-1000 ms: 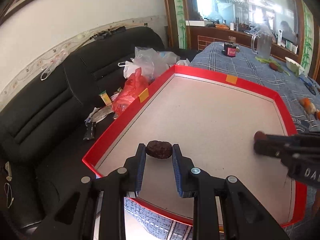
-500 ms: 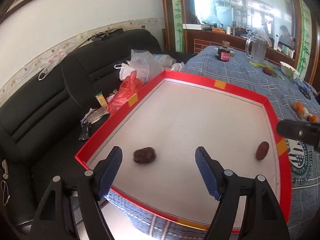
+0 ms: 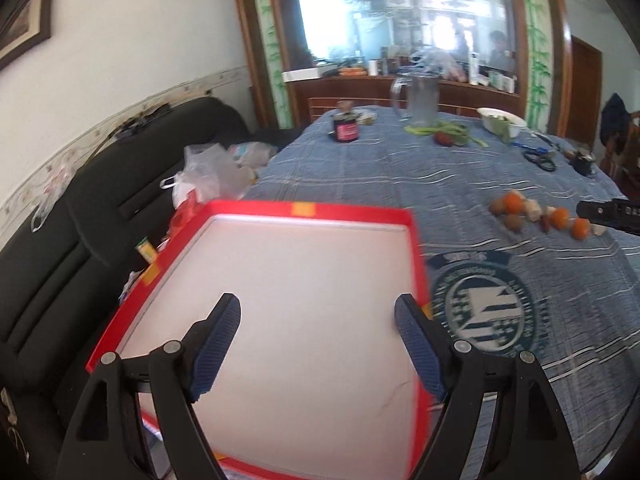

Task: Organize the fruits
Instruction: 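Move the right gripper to a mandarin orange and close on it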

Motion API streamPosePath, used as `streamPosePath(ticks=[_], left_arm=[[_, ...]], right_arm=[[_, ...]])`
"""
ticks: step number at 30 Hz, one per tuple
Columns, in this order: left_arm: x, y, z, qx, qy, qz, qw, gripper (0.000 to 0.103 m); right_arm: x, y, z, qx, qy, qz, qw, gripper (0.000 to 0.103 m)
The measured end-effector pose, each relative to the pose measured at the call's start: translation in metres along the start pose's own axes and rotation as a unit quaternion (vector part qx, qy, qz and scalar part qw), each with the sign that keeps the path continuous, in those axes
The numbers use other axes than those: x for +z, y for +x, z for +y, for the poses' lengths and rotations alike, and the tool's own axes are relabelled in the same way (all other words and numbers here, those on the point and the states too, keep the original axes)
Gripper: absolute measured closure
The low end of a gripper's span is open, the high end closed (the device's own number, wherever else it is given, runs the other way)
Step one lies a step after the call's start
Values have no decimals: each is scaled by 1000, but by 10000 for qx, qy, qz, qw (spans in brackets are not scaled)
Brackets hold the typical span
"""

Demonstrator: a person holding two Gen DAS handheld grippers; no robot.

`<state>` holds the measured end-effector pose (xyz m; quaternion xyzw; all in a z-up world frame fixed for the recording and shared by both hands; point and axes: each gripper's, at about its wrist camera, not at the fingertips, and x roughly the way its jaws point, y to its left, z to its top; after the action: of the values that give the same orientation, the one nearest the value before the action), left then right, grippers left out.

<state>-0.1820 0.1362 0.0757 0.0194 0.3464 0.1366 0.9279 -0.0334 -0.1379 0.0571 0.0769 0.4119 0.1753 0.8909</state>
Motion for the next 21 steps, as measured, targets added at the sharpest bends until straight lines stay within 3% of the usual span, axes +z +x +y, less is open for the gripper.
streamPosePath(ticks=[4,10,21], left_arm=[[19,5,-36,-340,261,-25,9991,23],[37,20,-81,-554,670,78,9962,23],[70,72,-139,-818,1278,145,9883,24]], right_arm=[[13,1,-43,-179,377,-84,9991,58],[12,23,-83,131,869,18,9961,58],[7,37,-82,8,615,368,9974,57]])
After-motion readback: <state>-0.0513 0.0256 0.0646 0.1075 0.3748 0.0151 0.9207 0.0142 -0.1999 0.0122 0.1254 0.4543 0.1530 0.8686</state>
